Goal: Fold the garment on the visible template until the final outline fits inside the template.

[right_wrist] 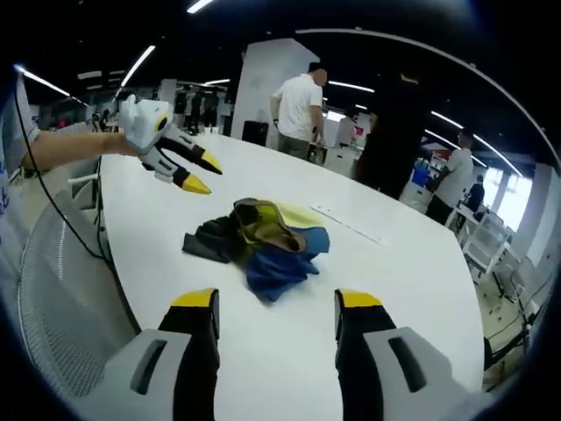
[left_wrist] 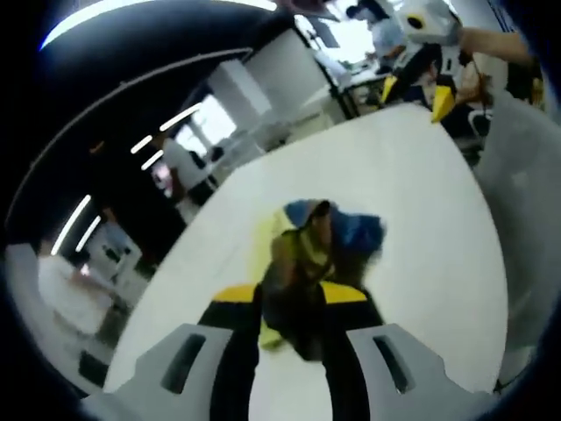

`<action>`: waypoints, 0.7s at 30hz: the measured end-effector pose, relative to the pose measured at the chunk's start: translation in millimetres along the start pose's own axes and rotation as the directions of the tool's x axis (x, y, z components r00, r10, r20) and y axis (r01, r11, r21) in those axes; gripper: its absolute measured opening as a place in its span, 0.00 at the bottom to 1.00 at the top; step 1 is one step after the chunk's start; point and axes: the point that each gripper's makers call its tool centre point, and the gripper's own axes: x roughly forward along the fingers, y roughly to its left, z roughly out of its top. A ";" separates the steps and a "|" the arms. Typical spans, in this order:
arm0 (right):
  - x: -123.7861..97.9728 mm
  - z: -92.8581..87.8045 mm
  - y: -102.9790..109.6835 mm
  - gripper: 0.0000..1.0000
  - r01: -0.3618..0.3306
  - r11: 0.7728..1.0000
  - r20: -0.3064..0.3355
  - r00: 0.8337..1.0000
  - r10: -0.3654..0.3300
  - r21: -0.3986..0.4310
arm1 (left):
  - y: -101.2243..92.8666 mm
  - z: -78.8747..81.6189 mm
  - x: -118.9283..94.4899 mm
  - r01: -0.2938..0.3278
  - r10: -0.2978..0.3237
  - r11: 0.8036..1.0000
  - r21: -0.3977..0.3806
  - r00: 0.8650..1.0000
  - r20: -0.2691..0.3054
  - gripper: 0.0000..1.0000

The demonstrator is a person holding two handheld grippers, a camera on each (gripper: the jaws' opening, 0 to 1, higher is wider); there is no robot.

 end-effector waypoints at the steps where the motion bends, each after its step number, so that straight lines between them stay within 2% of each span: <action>1: 0.5 -0.5 -0.3 0.53 0.001 1.000 -0.001 1.000 -0.001 0.001 | -0.5 -0.1 2.1 0.005 -0.005 1.000 0.008 1.000 -0.005 0.22; 6: 1.9 -0.8 -2.4 0.51 0.009 1.000 0.003 1.000 -0.009 0.004 | -5.0 -2.5 15.0 0.037 -0.035 0.997 0.069 0.999 -0.033 0.20; 10: 2.6 -1.1 -5.2 0.50 0.016 1.000 0.005 1.000 -0.016 0.008 | -7.3 -10.0 22.5 0.061 -0.058 0.996 0.065 0.997 -0.053 0.18; 21: 7.8 -2.5 -5.6 0.48 0.010 1.000 -0.002 1.000 -0.010 0.008 | -1.8 -24.4 40.5 0.055 -0.048 0.993 0.100 0.996 -0.075 0.14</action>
